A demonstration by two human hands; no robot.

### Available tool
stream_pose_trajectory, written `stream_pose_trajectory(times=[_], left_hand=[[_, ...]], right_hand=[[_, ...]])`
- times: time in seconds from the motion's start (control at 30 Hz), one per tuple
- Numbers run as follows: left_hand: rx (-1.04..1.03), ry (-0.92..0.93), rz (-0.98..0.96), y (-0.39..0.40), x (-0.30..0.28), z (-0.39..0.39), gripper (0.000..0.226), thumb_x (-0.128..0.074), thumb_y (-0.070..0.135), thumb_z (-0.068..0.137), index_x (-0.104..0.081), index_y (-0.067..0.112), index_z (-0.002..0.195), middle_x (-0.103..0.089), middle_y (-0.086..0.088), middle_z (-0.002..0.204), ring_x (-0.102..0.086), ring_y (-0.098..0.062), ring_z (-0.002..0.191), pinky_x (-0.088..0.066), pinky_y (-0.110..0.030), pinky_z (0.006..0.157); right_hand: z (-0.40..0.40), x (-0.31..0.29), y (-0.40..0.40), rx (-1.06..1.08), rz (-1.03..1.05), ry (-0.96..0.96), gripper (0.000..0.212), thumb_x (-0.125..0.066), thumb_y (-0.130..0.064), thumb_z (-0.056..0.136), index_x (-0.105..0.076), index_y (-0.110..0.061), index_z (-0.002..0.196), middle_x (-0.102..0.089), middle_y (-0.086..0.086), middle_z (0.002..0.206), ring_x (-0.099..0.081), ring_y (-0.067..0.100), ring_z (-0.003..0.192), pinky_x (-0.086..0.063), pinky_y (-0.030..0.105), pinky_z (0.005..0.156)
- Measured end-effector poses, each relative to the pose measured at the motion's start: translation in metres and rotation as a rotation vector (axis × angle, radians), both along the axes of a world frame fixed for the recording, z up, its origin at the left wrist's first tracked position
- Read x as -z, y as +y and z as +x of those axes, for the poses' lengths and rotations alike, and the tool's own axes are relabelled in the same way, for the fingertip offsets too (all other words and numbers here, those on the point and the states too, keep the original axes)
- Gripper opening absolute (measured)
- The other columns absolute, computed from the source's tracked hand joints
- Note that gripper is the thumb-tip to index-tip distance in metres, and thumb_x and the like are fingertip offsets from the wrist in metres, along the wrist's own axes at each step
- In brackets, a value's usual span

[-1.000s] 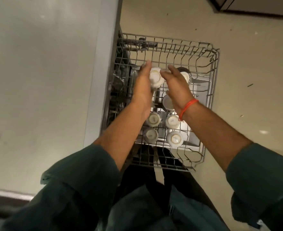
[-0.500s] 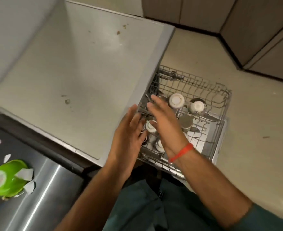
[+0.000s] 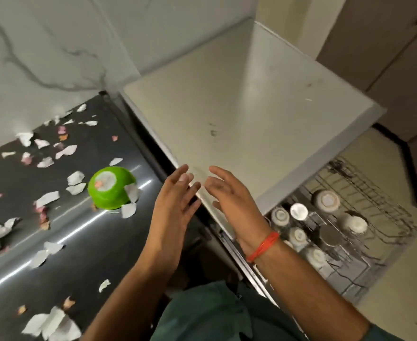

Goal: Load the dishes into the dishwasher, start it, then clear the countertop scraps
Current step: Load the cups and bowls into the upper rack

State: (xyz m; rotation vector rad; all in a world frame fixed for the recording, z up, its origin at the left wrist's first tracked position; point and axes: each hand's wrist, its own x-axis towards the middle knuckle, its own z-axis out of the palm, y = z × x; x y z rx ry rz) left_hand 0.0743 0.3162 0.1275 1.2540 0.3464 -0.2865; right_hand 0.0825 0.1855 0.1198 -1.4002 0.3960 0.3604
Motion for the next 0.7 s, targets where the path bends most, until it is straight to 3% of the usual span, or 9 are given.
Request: stream_pose_trajectory(times=[0.1,0.23,0.4,0.5,0.57,0.7], left_hand=[[-0.13,-0.066,0.123,0.046,0.003,0.004,0.037,-0.061,0.03,0.098,-0.062,0.027,0.135,-0.069,0.004,0.132,-0.062,-0.013,0.128,-0.046,-0.042,0.112],[-0.284,-0.157,0.36,0.108,0.021,0.014,0.031,-0.063,0.02,0.101,-0.062,0.026,0.132,-0.067,0.008,0.13,-0.062,-0.009,0.124,-0.048,-0.042,0.11],[-0.357,-0.158,0.51,0.174,0.046,0.032,0.041,-0.065,0.025,0.098,-0.056,0.032,0.138,-0.058,0.009,0.142,-0.054,-0.008,0.132,-0.044,-0.042,0.114],[-0.235,-0.026,0.557,0.194,0.059,0.042,0.053,-0.063,0.016,0.101,-0.045,0.031,0.148,-0.047,0.004,0.151,-0.047,-0.01,0.136,-0.042,-0.039,0.113],[-0.185,0.036,0.563,0.205,0.068,0.047,0.06,-0.063,0.011,0.099,-0.041,0.033,0.151,-0.047,0.001,0.151,-0.046,-0.014,0.139,-0.041,-0.046,0.116],[-0.095,0.07,0.62,0.213,0.075,0.05,0.071,-0.062,0.02,0.092,-0.035,0.04,0.154,-0.051,0.01,0.141,-0.051,-0.014,0.135,-0.044,-0.05,0.113]], right_hand=[[0.013,0.008,0.046,-0.102,-0.025,0.016,0.044,-0.062,-0.03,0.098,-0.053,-0.033,0.142,-0.057,-0.003,0.142,-0.055,0.005,0.127,-0.045,0.029,0.108],[0.033,0.014,0.092,-0.205,-0.073,0.02,0.05,-0.064,-0.025,0.097,-0.05,-0.029,0.145,-0.052,0.001,0.147,-0.053,0.008,0.131,-0.044,0.014,0.093],[0.058,0.026,0.128,-0.348,-0.169,-0.001,0.057,-0.069,-0.029,0.094,-0.047,-0.032,0.146,-0.048,0.001,0.15,-0.048,0.012,0.136,-0.04,0.03,0.112],[0.076,0.032,0.143,-0.479,-0.378,-0.071,0.067,-0.073,-0.028,0.09,-0.042,-0.029,0.15,-0.047,-0.002,0.15,-0.044,0.013,0.138,-0.035,0.021,0.104],[0.087,0.042,0.155,-0.571,-0.575,-0.163,0.08,-0.078,-0.029,0.085,-0.037,-0.024,0.153,-0.044,0.0,0.152,-0.04,0.016,0.14,-0.031,0.019,0.105],[0.1,0.068,0.177,-0.721,-0.876,-0.336,0.107,-0.086,-0.042,0.071,-0.025,-0.025,0.157,-0.034,0.001,0.159,-0.026,0.023,0.149,-0.025,0.04,0.122]])
